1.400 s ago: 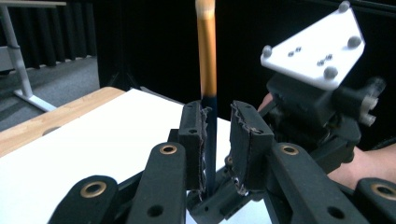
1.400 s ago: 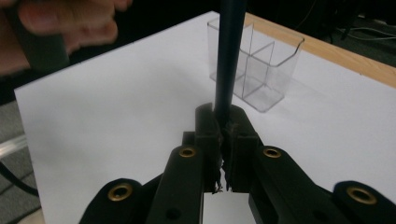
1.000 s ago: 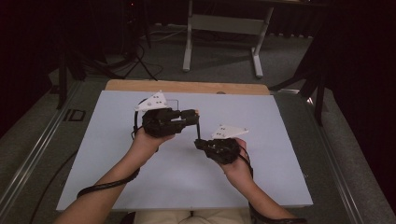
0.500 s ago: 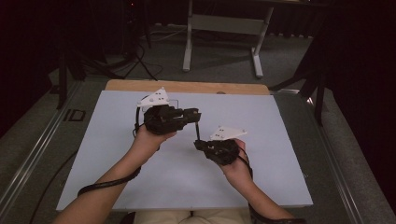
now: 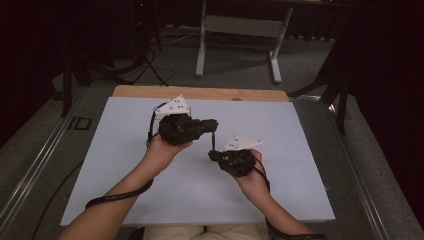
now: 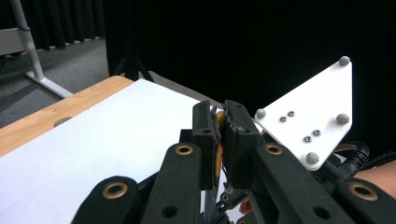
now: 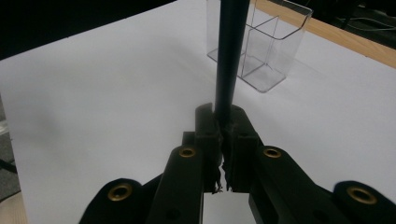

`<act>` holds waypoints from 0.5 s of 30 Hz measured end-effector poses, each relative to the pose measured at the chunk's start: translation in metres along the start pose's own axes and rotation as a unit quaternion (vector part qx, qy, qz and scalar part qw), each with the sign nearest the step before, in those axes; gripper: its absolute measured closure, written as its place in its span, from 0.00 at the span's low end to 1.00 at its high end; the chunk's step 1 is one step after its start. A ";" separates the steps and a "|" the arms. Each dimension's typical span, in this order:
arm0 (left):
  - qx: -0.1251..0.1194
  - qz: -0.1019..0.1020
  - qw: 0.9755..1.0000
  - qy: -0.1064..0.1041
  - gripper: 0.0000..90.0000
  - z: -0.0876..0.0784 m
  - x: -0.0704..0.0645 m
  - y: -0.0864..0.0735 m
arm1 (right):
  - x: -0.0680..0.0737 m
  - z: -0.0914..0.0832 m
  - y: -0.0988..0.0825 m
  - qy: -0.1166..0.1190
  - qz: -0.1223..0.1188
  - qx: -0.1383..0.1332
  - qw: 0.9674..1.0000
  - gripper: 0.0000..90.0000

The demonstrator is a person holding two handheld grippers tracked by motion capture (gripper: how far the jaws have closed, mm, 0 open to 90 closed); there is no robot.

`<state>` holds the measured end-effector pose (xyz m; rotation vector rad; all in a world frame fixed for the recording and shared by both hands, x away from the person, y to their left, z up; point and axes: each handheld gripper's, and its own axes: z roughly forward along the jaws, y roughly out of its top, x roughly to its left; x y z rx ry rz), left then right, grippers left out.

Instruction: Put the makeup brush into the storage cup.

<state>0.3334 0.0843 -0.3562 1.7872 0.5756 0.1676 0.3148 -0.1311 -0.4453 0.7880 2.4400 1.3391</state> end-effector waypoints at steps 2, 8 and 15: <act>-0.006 -0.005 1.000 -0.003 0.94 0.000 0.003 0.000 | 0.000 0.000 0.000 -0.001 0.002 -0.002 1.000 0.95; -0.004 -0.004 1.000 -0.002 0.95 0.000 0.004 0.002 | -0.002 -0.002 0.001 -0.005 0.002 -0.006 1.000 0.94; -0.004 -0.007 1.000 0.008 0.95 -0.004 0.006 0.002 | -0.004 -0.007 0.002 0.000 0.013 -0.024 1.000 0.57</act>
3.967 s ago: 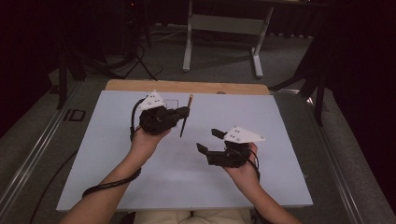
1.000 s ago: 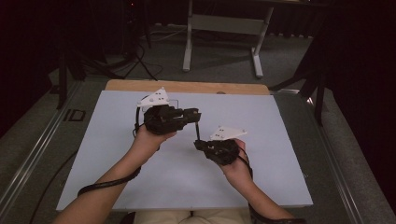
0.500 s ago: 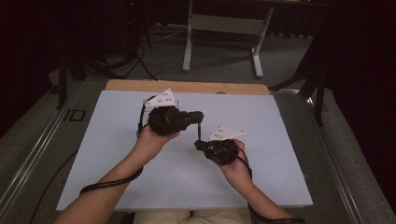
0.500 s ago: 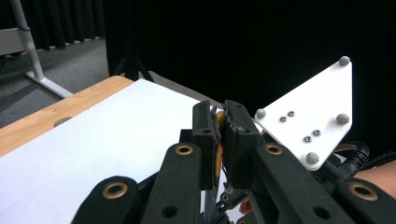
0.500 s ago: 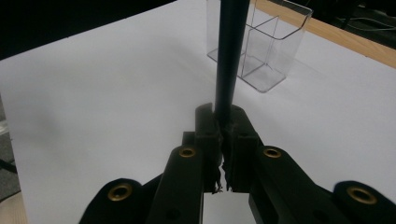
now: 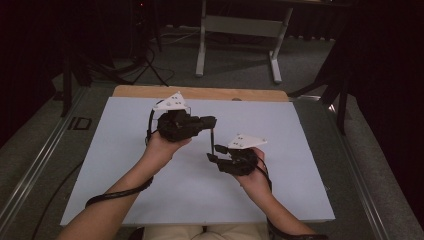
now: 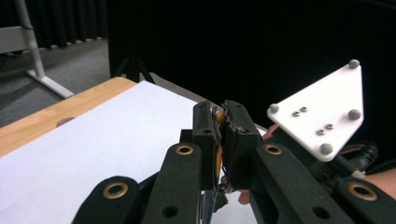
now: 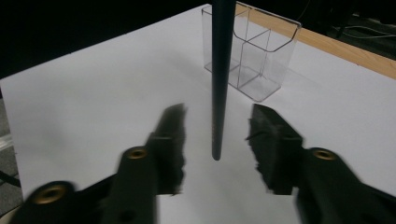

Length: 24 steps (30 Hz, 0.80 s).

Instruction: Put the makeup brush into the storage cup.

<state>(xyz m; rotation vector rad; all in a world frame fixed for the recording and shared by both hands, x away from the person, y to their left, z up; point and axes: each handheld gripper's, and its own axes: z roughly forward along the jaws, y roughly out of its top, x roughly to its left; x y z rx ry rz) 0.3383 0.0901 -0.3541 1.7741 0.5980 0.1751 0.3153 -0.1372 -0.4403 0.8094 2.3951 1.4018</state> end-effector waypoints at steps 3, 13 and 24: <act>-0.002 0.000 1.000 0.003 0.95 -0.002 0.000 0.000 | -0.001 -0.002 0.001 0.004 0.008 -0.006 1.000 0.54; 0.002 0.004 1.000 0.012 0.95 -0.006 0.000 0.001 | -0.001 -0.006 0.003 0.002 0.023 -0.020 1.000 0.22; 0.008 0.006 0.999 0.031 0.95 -0.021 0.003 0.001 | -0.006 -0.011 -0.008 0.010 0.028 0.011 1.000 0.14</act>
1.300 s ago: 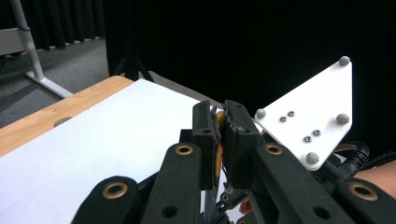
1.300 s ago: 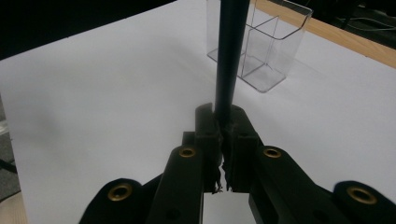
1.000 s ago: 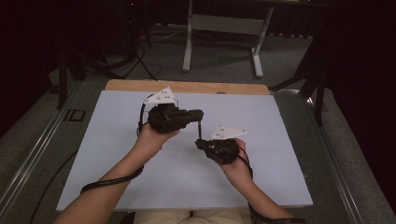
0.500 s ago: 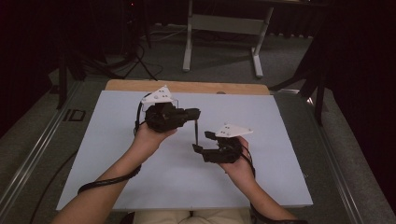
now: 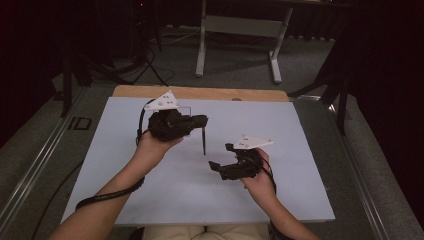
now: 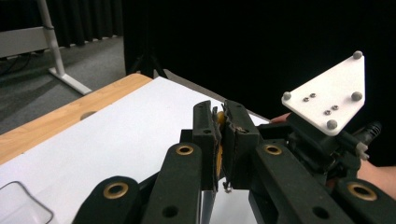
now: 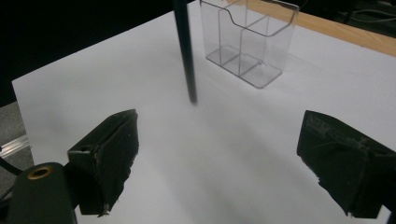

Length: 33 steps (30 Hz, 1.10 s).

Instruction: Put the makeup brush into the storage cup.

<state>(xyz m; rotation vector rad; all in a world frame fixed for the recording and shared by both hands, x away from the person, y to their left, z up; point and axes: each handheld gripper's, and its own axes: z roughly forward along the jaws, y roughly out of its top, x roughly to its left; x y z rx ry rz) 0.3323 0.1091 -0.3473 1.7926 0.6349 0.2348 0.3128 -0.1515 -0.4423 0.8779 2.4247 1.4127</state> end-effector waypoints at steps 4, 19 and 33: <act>0.004 0.004 1.000 0.011 0.95 -0.007 0.003 0.001 | -0.004 -0.007 -0.005 -0.018 0.001 -0.006 1.000 0.13; 0.007 -0.006 0.999 0.042 0.95 -0.035 0.018 -0.006 | -0.016 -0.036 -0.032 -0.053 -0.001 0.010 0.999 0.13; 0.005 -0.017 0.998 0.059 0.95 -0.052 0.030 -0.007 | -0.021 -0.055 -0.048 -0.080 -0.003 0.002 0.997 0.13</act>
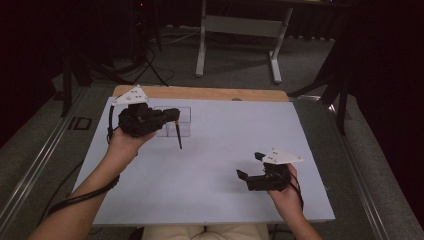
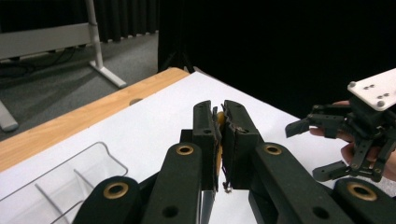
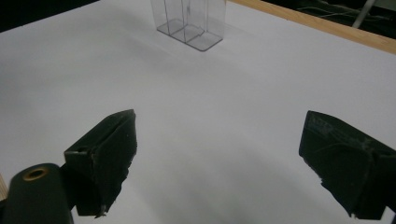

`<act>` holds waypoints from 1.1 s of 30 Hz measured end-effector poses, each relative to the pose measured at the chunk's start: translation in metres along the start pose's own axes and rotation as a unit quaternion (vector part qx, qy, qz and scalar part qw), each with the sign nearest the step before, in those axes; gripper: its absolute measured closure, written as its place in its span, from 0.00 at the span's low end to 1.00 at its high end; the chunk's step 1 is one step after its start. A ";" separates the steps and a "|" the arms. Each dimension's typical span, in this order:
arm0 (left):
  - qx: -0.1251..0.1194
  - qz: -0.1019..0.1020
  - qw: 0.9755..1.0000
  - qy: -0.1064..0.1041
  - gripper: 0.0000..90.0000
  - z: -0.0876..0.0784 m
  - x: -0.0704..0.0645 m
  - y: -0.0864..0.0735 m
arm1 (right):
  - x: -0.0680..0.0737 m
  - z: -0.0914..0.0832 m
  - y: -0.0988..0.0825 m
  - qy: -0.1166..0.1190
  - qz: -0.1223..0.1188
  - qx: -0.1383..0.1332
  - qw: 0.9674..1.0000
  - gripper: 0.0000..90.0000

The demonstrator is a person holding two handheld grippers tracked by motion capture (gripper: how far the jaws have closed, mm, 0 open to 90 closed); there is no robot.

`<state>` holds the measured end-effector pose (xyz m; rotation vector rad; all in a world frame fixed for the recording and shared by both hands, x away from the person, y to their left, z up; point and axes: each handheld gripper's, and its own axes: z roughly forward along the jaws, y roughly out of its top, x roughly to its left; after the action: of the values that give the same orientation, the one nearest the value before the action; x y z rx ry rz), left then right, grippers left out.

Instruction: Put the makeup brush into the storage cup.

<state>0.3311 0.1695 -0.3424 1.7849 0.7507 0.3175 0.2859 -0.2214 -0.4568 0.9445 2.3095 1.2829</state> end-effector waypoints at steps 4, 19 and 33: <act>-0.001 -0.002 1.000 0.006 0.95 -0.006 0.004 -0.001 | 0.000 -0.005 -0.002 -0.004 0.003 -0.005 1.000 0.13; 0.001 -0.003 0.999 0.041 0.95 -0.047 0.022 -0.002 | -0.008 -0.015 -0.011 -0.018 0.013 -0.025 0.999 0.13; -0.013 -0.010 0.997 0.080 0.95 -0.076 0.043 0.010 | -0.009 -0.021 -0.010 -0.028 0.007 -0.035 0.999 0.13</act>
<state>0.3247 0.2527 -0.3136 1.7405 0.8723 0.4595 0.2765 -0.2439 -0.4544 0.9623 2.2050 1.3159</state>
